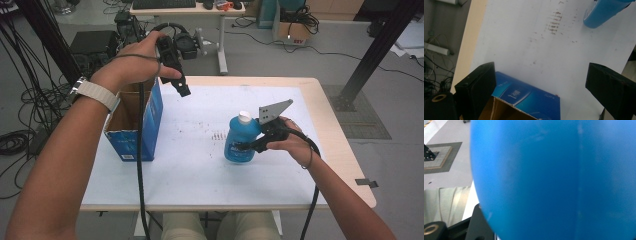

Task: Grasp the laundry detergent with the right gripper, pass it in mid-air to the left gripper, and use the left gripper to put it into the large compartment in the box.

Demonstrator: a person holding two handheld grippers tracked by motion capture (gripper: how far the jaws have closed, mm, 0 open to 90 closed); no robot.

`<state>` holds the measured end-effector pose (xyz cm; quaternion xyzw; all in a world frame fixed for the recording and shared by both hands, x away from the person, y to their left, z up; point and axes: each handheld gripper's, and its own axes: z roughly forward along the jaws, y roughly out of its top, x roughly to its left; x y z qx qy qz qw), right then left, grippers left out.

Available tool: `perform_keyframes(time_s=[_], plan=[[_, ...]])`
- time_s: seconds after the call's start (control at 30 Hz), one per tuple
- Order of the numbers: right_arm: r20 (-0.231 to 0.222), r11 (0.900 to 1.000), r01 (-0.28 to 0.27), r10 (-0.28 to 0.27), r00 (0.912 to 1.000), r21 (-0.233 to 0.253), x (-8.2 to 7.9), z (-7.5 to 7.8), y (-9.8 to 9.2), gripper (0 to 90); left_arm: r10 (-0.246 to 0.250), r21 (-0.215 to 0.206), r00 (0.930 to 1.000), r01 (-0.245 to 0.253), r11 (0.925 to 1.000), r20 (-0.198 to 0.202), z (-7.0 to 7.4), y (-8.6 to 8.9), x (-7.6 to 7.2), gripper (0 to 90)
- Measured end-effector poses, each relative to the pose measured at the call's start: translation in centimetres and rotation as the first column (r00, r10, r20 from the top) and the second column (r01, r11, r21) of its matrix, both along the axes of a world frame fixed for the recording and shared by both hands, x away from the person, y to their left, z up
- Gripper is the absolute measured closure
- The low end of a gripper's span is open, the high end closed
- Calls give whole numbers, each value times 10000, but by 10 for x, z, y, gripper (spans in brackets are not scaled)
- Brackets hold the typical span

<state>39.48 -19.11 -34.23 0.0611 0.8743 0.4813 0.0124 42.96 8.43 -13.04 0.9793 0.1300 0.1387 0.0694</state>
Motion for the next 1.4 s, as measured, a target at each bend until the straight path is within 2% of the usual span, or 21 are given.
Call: perform_keyframes(time_s=[0.07,0.1,0.2,0.27,0.4,0.57,0.63,0.83,0.9,0.93,0.97,1.03,1.1,1.37,1.4], plan=[[56,10000,-79,79,10000,0,-1,2,1,434,16,84,10000,-16,10000,4,3,-2,-5,101],[290,9997,-236,239,9993,-96,-1,4,0,434,-33,-23,10000,33,10000,32,3,-2,-8,101],[74,9998,-181,181,9998,-76,-5,9,1,434,-83,-216,9999,81,9997,-95,7,-1,-14,104],[330,9995,-317,316,9990,35,-6,12,2,434,-75,-273,10000,74,9996,-23,10,-1,-20,105],[153,9994,-317,316,9994,112,-11,20,3,434,-72,-306,10000,71,9995,-10,14,-4,-29,101],[-31,9975,-691,692,9976,122,-16,34,5,433,-237,-457,9997,238,9987,35,19,-8,-43,94],[-498,9975,-711,711,9962,5,-21,41,6,433,-343,-400,9994,345,9986,35,19,-10,-49,90],[-238,9955,-938,935,9953,-135,-29,56,12,433,-679,-261,9977,679,9973,15,23,-17,-67,85],[-207,9949,-999,996,9948,-126,-31,60,14,433,-806,-438,9966,797,9959,-190,23,-19,-73,82],[-13,9933,-1158,1158,9933,-46,-31,62,16,433,-792,-478,9967,782,9958,-197,24,-19,-75,82],[-4,9929,-1187,1187,9929,-66,-32,64,17,433,-843,-536,9962,831,9951,-208,24,-20,-79,81],[42,9910,-1332,1332,9911,-89,-34,67,19,433,-996,-548,9948,982,9937,-229,25,-22,-83,81],[95,9895,-1440,1441,9895,-131,-37,71,22,433,-1437,-420,9895,1429,9888,-165,27,-25,-90,81],[305,9781,-2042,2055,9782,-403,-39,79,30,433,-1871,-223,9820,1866,9822,-262,25,-34,-104,81],[263,9789,-2008,2019,9791,-385,-41,80,31,433,-1949,-208,9805,1944,9807,-253,25,-35,-106,81]])
